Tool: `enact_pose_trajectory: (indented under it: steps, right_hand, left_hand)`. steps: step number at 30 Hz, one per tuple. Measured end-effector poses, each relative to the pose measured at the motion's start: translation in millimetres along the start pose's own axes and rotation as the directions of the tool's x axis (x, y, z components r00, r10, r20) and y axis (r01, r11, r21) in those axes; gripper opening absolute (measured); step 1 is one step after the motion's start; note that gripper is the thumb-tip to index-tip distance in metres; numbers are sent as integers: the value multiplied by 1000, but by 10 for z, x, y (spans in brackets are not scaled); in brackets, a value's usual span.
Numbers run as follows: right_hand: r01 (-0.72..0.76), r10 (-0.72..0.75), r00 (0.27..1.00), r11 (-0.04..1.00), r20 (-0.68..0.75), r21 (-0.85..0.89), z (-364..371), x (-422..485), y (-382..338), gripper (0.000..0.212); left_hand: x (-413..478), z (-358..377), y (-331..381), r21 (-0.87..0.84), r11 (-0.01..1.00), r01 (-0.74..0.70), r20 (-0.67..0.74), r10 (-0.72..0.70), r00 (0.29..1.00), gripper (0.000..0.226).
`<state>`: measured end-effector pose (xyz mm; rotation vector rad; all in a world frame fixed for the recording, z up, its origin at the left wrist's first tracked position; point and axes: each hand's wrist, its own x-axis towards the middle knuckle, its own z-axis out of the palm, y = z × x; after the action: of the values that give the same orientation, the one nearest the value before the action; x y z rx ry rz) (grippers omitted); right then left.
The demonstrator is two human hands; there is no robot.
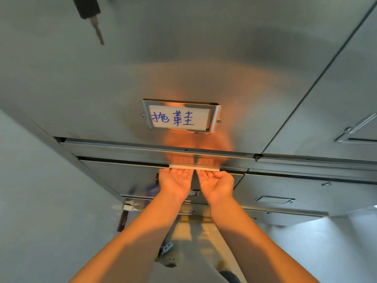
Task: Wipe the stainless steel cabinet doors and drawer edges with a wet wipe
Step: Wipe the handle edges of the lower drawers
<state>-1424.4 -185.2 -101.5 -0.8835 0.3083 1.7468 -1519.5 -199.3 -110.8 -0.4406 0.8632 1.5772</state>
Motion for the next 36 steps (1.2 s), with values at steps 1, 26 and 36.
enact_pose_trajectory:
  steps: [1,26,36]
  right_hand:
    - [4,-4,1000,1000,-2,-4,-32,5,-106,48]
    - [25,-25,1000,999,-10,43,-132,70,-330,47]
    - [-16,19,998,998,-51,66,428,0,1129,75]
  left_hand:
    - [-14,33,-103,-5,1000,1,10,-1,1000,48]
    - [-76,185,-306,-39,995,95,-4,-95,995,57]
    - [114,-320,1185,-61,995,75,-41,-78,996,60]
